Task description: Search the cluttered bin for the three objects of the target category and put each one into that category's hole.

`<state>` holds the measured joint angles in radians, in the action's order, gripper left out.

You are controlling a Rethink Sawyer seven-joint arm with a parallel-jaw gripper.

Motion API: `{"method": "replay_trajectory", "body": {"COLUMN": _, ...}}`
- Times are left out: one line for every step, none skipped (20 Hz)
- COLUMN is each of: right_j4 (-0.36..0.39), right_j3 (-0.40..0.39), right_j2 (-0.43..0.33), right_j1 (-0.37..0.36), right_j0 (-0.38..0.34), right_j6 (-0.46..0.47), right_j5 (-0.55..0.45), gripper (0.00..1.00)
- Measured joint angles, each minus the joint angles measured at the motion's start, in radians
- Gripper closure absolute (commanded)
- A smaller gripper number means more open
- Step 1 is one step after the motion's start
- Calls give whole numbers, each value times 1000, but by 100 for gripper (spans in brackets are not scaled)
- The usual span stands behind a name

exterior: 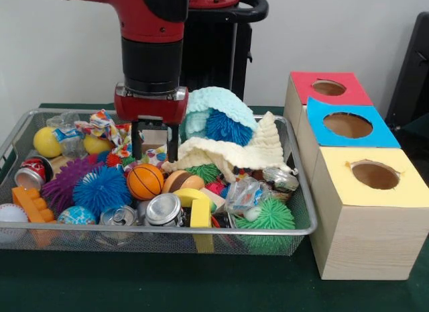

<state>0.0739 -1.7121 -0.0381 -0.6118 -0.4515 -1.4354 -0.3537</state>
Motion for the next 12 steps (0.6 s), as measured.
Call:
{"method": "replay_trajectory", "body": {"right_j4": 11, "right_j3": 17, "right_j2": 3, "right_j1": 6, "right_j0": 0, "right_j6": 0, "right_j5": -40, "gripper": 0}}
{"method": "replay_trajectory", "body": {"right_j4": 18, "right_j3": 33, "right_j2": 6, "right_j1": 12, "right_j0": 0, "right_j6": 0, "right_j5": -77, "gripper": 0}}
{"method": "replay_trajectory", "body": {"right_j4": 26, "right_j3": 48, "right_j2": 10, "right_j1": 18, "right_j0": 0, "right_j6": 0, "right_j5": -114, "gripper": 0}}
{"method": "replay_trajectory", "body": {"right_j4": 31, "right_j3": 59, "right_j2": 12, "right_j1": 22, "right_j0": 0, "right_j6": 0, "right_j5": -141, "gripper": 0}}
{"method": "replay_trajectory", "body": {"right_j4": 38, "right_j3": 75, "right_j2": 15, "right_j1": 26, "right_j0": 0, "right_j6": 0, "right_j5": -177, "gripper": 0}}
{"method": "replay_trajectory", "body": {"right_j4": 46, "right_j3": 97, "right_j2": 20, "right_j1": 33, "right_j0": -1, "right_j6": 0, "right_j5": -233, "gripper": 0}}
{"method": "replay_trajectory", "body": {"right_j4": 56, "right_j3": 124, "right_j2": 24, "right_j1": 37, "right_j0": -3, "right_j6": 0, "right_j5": -298, "gripper": 0}}
{"method": "replay_trajectory", "body": {"right_j4": 59, "right_j3": 134, "right_j2": 25, "right_j1": 38, "right_j0": -4, "right_j6": 0, "right_j5": -319, "gripper": 0}}
{"method": "replay_trajectory", "body": {"right_j4": 64, "right_j3": 144, "right_j2": 26, "right_j1": 37, "right_j0": -5, "right_j6": 0, "right_j5": -344, "gripper": 0}}
{"method": "replay_trajectory", "body": {"right_j4": 70, "right_j3": 155, "right_j2": 26, "right_j1": 36, "right_j0": -8, "right_j6": 0, "right_j5": -369, "gripper": 0}}
{"method": "replay_trajectory", "body": {"right_j4": 77, "right_j3": 167, "right_j2": 27, "right_j1": 31, "right_j0": -11, "right_j6": 0, "right_j5": -394, "gripper": 0}}
{"method": "replay_trajectory", "body": {"right_j4": 79, "right_j3": 170, "right_j2": 27, "right_j1": 29, "right_j0": -13, "right_j6": 0, "right_j5": -398, "gripper": 0}}
